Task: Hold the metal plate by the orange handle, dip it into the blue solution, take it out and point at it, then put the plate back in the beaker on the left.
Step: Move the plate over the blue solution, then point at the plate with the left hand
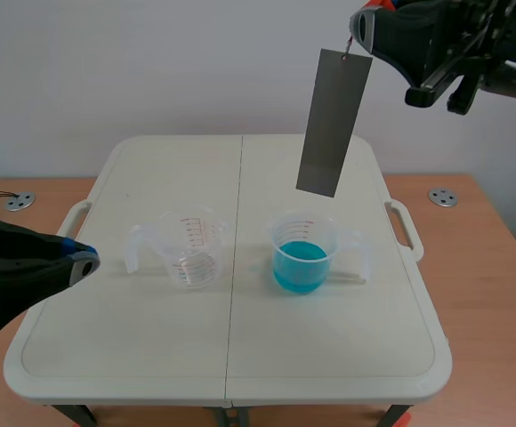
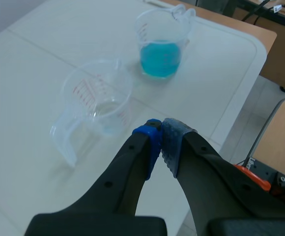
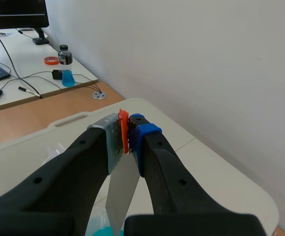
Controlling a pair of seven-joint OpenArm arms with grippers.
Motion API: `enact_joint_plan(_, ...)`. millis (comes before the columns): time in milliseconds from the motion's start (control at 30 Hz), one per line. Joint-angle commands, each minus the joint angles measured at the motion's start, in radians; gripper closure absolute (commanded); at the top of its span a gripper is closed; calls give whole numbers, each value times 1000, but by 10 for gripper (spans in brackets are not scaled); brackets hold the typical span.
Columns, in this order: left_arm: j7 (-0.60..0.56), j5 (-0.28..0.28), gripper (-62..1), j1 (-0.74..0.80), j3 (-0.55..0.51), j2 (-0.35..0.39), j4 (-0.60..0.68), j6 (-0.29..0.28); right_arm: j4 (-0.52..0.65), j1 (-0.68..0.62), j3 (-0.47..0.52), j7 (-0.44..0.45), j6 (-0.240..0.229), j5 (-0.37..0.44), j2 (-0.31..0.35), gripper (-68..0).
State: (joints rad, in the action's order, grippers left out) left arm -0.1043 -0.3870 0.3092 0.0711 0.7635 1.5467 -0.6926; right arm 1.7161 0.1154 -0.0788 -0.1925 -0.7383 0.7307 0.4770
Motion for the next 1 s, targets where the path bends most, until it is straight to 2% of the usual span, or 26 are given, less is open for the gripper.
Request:
enact_joint_plan(0, 13, -3, -15, -44, 23, -32, 11, -3, 19, 12, 6, 18, -7, 16, 11, -13)
enact_joint_plan(167, 101, 69, -15, -179, 149, -124, 10, -3, 19, 12, 6, 14, -7, 15, 11, -13)
enact_joint_plan(300, 154, 72, -15, -259, 208, -198, 10, 2, 19, 12, 6, 14, -7, 15, 11, -13)
enact_joint_plan(600, 237, 198, -15, -396, 311, -361, -31, 97, 19, 12, 6, 7, -7, 15, 11, -13)
enact_joint_plan(800, 237, 249, -15, -476, 353, -437, -102, 108, 19, 12, 6, 5, -7, 15, 11, -13)
enact_joint_plan(967, 235, 280, -15, -529, 367, -497, -199, 168, 19, 12, 6, 3, -7, 15, 10, -13)
